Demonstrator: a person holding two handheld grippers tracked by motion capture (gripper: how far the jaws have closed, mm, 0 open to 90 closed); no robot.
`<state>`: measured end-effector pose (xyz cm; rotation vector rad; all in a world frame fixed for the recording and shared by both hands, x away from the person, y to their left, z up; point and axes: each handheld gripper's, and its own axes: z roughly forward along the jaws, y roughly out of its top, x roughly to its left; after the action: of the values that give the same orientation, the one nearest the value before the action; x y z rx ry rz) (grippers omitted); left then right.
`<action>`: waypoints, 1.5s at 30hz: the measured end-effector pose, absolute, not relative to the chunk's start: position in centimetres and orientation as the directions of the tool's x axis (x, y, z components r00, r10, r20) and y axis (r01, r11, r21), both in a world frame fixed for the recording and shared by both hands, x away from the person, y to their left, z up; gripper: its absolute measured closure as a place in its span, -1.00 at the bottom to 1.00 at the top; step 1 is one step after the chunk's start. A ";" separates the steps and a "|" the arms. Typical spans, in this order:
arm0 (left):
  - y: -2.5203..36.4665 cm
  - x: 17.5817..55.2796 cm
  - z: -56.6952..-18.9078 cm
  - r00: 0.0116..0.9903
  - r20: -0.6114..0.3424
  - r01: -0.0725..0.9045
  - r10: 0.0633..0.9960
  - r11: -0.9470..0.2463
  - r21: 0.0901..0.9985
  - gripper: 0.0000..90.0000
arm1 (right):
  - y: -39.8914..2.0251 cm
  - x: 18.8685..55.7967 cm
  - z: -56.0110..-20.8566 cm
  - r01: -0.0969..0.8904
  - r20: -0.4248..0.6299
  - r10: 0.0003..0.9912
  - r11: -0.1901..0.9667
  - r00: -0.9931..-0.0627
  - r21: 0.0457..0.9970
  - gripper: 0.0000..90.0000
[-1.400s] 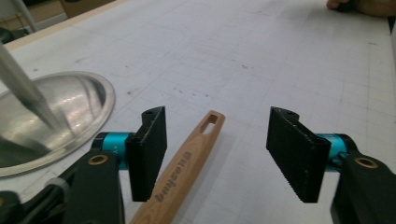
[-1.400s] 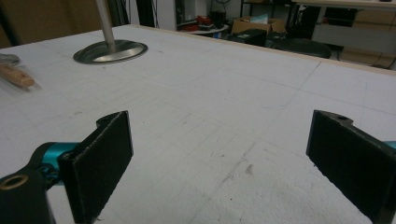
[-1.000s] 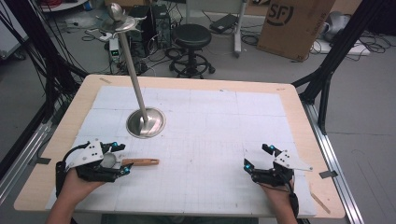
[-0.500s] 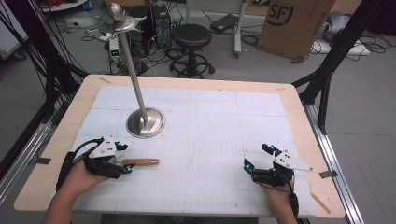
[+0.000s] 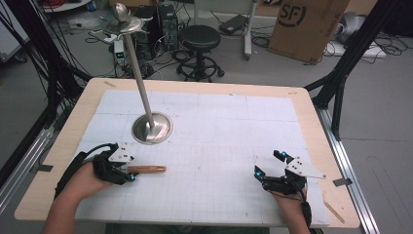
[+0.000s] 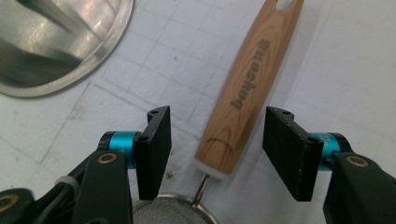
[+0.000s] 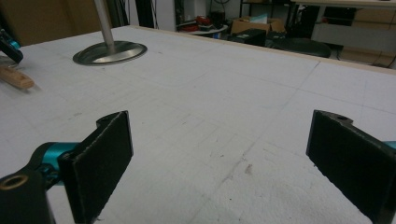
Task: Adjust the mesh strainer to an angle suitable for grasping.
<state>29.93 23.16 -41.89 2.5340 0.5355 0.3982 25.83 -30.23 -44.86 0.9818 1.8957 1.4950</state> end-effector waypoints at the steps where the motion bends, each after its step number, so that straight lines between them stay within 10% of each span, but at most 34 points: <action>1: 23.2 30.0 -41.9 0.879 0.171 0.298 0.445 -0.793 0.532 0.06 | -30.2 25.8 -44.9 0.218 0.032 0.802 0.124 -0.596 0.968 -0.87; 9: 22.8 29.7 -41.9 0.879 0.140 0.329 0.456 -0.793 0.513 0.50 | -30.2 25.8 -44.9 0.215 0.028 0.803 0.126 -0.596 0.969 -0.87; 32: 21.7 31.1 -41.2 0.881 0.062 0.419 0.468 -0.836 0.355 0.46 | -30.2 25.8 -44.9 0.215 0.028 0.804 0.125 -0.595 0.969 -0.87; 45: 22.6 30.6 -41.3 0.876 0.046 0.415 0.480 -0.800 0.434 0.54 | -30.2 25.8 -44.9 0.215 0.029 0.803 0.124 -0.595 0.969 -0.87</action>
<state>30.63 22.65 -41.29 2.6289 0.6583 0.2143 25.84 -30.21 -44.86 0.9809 1.8933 1.4938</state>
